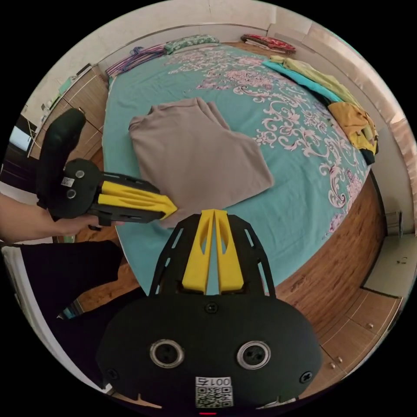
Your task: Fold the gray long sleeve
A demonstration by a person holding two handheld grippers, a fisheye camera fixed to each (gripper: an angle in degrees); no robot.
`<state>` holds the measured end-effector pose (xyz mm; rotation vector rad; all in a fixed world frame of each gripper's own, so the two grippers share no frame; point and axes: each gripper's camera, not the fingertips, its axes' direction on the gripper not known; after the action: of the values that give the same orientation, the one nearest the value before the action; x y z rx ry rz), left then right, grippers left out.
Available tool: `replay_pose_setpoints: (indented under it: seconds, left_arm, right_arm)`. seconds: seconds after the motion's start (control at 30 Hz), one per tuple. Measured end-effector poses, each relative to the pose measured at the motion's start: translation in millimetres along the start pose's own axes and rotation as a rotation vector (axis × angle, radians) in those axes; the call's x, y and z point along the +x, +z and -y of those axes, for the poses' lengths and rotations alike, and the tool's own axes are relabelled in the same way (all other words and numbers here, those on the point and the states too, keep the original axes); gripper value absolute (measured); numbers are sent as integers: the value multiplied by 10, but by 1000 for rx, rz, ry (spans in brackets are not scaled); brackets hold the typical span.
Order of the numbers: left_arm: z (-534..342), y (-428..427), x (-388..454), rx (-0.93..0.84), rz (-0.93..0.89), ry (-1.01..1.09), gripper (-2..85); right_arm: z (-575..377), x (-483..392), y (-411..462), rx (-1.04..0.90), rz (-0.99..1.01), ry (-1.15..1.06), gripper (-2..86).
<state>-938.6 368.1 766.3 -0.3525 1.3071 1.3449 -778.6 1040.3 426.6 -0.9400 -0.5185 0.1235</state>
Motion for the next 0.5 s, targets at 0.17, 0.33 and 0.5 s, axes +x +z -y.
replay_pose_setpoints:
  seconds: [0.17, 0.33, 0.5]
  left_arm:
    - [-513, -744, -977, 192, -148, -416, -6]
    - [-1379, -1083, -2112, 321, -254, -870, 18]
    - [-1781, -940, -2810, 422, -584, -954, 50]
  right_arm:
    - [180, 405, 99, -52, 84, 100, 27]
    - [-158, 768, 157, 41, 353, 448, 76]
    - [-717, 1115, 315, 256, 733, 750, 92]
